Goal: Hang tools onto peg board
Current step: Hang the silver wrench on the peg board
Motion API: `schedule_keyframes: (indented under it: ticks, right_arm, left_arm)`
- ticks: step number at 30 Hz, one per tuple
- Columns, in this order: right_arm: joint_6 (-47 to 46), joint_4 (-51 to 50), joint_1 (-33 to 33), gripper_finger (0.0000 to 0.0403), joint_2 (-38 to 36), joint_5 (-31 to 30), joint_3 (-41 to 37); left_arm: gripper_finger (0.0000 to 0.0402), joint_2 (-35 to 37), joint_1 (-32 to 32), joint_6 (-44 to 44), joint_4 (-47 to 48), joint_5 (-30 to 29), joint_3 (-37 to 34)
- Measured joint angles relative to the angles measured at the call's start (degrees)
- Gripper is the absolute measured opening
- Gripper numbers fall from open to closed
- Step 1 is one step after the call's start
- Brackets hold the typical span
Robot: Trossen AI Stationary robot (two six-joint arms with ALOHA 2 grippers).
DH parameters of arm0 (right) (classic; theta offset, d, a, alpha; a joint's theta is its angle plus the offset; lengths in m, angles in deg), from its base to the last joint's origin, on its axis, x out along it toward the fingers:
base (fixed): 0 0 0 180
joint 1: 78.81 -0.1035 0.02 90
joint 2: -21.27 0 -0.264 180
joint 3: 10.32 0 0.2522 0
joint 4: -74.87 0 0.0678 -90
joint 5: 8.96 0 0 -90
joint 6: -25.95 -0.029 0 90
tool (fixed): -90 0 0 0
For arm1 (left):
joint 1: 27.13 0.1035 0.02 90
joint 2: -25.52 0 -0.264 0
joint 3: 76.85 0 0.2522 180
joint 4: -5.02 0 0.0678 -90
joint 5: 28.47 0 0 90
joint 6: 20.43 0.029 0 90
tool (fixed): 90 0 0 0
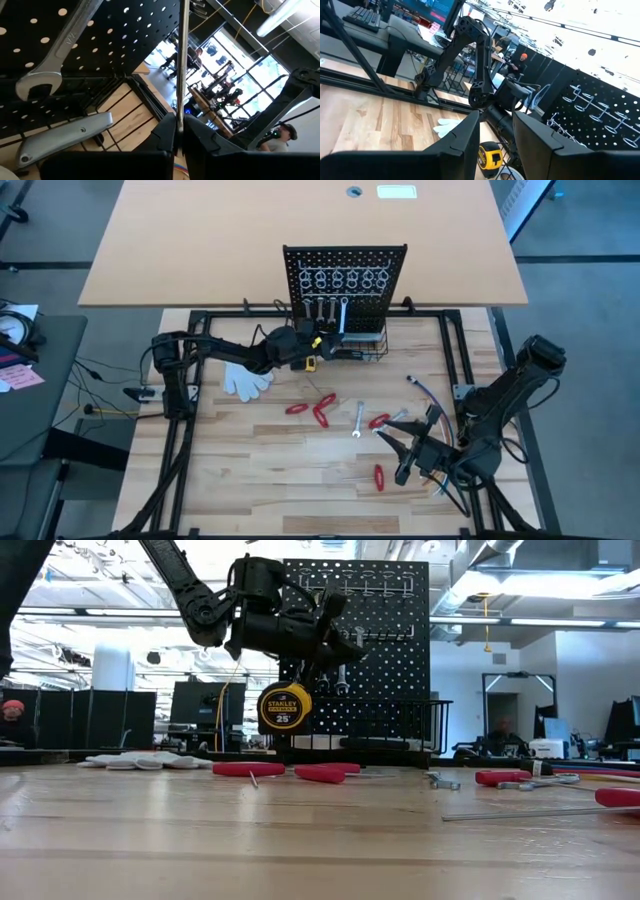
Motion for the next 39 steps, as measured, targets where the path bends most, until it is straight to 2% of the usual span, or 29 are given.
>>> schedule_keyframes:
  ticks: [25,28,39]
  right_arm:
    - [-0.03,-0.01,0.0,0.0127,0.0,0.09,0.0]
    - [-0.03,-0.01,0.0,0.0127,0.0,0.11,0.0]
    - [-0.05,-0.01,-0.13,0.0127,0.0,0.11,0.0]
  left_arm:
    - [0.0024,-0.05,0.33,-1.46,3.14,-0.98,2.62]
    - [0.0041,-0.05,0.33,-1.48,3.52,-1.11,2.62]
    - [0.0144,-0.03,-0.17,2.29,7.89,0.11,2.62]
